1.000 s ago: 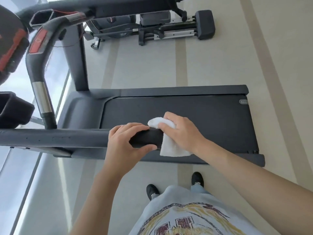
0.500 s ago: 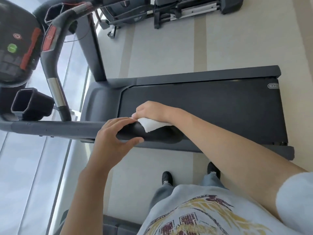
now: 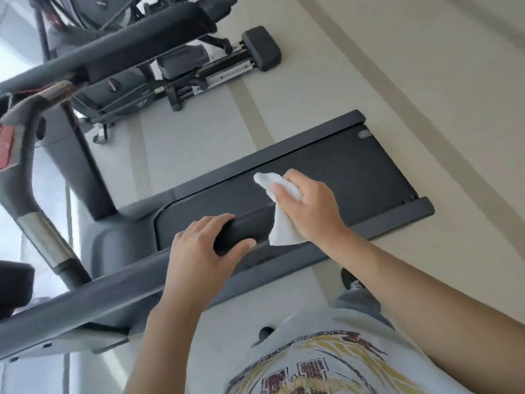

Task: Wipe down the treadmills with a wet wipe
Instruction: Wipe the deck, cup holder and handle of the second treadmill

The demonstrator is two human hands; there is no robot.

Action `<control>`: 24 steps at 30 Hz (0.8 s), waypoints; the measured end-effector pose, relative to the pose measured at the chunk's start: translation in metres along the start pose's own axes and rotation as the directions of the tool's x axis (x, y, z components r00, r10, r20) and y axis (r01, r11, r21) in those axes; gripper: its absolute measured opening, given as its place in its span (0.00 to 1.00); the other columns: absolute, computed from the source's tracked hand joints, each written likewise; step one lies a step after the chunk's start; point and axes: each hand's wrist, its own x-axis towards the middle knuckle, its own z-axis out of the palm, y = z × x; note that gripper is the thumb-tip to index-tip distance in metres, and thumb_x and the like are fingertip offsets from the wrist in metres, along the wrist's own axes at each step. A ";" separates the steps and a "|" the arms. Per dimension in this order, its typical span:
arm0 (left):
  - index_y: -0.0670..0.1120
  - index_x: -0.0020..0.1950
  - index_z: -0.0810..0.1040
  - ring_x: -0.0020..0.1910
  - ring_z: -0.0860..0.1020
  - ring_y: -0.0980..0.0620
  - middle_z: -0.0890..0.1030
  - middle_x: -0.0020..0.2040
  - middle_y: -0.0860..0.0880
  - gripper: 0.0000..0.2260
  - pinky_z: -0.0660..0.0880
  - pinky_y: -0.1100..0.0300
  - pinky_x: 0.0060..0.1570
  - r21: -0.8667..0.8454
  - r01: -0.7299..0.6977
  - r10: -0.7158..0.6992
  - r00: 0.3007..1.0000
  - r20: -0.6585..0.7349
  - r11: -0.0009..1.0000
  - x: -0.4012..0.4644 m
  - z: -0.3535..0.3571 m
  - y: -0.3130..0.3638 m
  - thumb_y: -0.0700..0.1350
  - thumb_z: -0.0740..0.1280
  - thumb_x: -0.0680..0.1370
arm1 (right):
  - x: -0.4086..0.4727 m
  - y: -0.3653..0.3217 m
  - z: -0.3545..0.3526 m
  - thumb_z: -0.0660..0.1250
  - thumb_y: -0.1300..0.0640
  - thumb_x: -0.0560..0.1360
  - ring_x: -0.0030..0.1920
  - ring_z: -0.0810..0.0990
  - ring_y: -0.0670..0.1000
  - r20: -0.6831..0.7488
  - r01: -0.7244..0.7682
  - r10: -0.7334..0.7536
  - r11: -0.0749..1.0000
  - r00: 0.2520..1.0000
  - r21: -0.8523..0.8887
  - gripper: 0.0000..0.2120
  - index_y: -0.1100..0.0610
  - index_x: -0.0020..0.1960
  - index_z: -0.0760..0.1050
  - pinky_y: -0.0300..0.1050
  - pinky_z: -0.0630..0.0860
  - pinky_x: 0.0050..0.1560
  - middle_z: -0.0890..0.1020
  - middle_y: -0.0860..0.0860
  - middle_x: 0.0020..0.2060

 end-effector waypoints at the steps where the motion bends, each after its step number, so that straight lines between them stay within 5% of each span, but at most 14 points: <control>1: 0.57 0.70 0.78 0.56 0.80 0.53 0.81 0.59 0.60 0.25 0.77 0.46 0.61 0.008 -0.049 0.048 0.999 0.015 0.999 0.000 -0.002 -0.007 0.68 0.69 0.78 | -0.001 -0.001 0.006 0.65 0.42 0.79 0.32 0.74 0.53 -0.074 -0.018 0.020 1.000 0.997 0.017 0.18 0.54 0.38 0.70 0.50 0.71 0.34 0.74 0.53 0.30; 5: 0.54 0.75 0.75 0.63 0.77 0.55 0.79 0.66 0.59 0.23 0.74 0.57 0.62 -0.001 -0.167 0.167 0.981 0.099 0.986 -0.004 -0.020 -0.032 0.58 0.70 0.82 | -0.011 -0.008 0.027 0.67 0.44 0.78 0.30 0.72 0.51 -0.342 -0.035 0.000 0.995 0.940 -0.098 0.18 0.53 0.36 0.69 0.46 0.68 0.31 0.72 0.49 0.27; 9: 0.54 0.72 0.78 0.62 0.78 0.54 0.80 0.64 0.59 0.19 0.77 0.53 0.62 -0.003 -0.207 0.206 0.974 0.089 0.978 -0.014 -0.040 -0.061 0.54 0.71 0.81 | -0.039 -0.028 0.057 0.69 0.51 0.75 0.29 0.68 0.50 -0.502 0.080 -0.306 0.904 0.809 -0.421 0.13 0.55 0.37 0.70 0.43 0.63 0.27 0.69 0.45 0.30; 12: 0.54 0.70 0.79 0.59 0.78 0.55 0.81 0.61 0.59 0.17 0.76 0.54 0.59 -0.021 -0.206 0.207 0.976 0.068 0.978 -0.022 -0.048 -0.076 0.52 0.72 0.81 | -0.049 -0.053 0.088 0.72 0.54 0.73 0.28 0.71 0.52 -0.390 0.267 -0.568 0.754 0.725 -0.600 0.09 0.55 0.38 0.74 0.43 0.62 0.25 0.71 0.48 0.29; 16: 0.51 0.49 0.80 0.44 0.77 0.55 0.80 0.44 0.57 0.03 0.74 0.57 0.42 -0.044 -0.250 0.252 0.967 0.037 0.967 -0.025 -0.049 -0.087 0.45 0.73 0.80 | -0.065 -0.071 0.134 0.61 0.52 0.80 0.29 0.73 0.52 -0.232 0.416 -0.664 0.663 0.711 -0.622 0.13 0.54 0.46 0.84 0.46 0.65 0.27 0.74 0.48 0.31; 19: 0.53 0.60 0.83 0.50 0.78 0.56 0.82 0.52 0.57 0.11 0.73 0.64 0.48 -0.078 -0.250 0.254 0.966 0.043 0.965 -0.024 -0.049 -0.092 0.45 0.75 0.79 | -0.064 -0.065 0.114 0.64 0.54 0.78 0.28 0.72 0.51 -0.220 0.488 -0.759 0.583 0.613 -0.650 0.08 0.55 0.45 0.80 0.45 0.66 0.26 0.74 0.49 0.30; 21: 0.54 0.70 0.81 0.57 0.78 0.57 0.81 0.60 0.59 0.19 0.68 0.71 0.53 -0.110 -0.220 0.225 0.974 0.038 0.969 -0.024 -0.048 -0.095 0.47 0.75 0.79 | -0.056 -0.053 0.084 0.70 0.55 0.75 0.28 0.72 0.52 -0.248 0.430 -0.722 0.612 0.645 -0.663 0.05 0.55 0.42 0.76 0.43 0.66 0.25 0.74 0.48 0.30; 24: 0.55 0.72 0.80 0.58 0.77 0.58 0.80 0.60 0.60 0.21 0.68 0.72 0.55 -0.152 -0.185 0.191 0.981 0.023 0.971 -0.026 -0.046 -0.097 0.49 0.75 0.79 | -0.040 -0.038 0.041 0.72 0.52 0.74 0.28 0.70 0.54 -0.324 0.212 -0.453 0.795 0.830 -0.568 0.12 0.55 0.37 0.71 0.42 0.63 0.29 0.70 0.46 0.29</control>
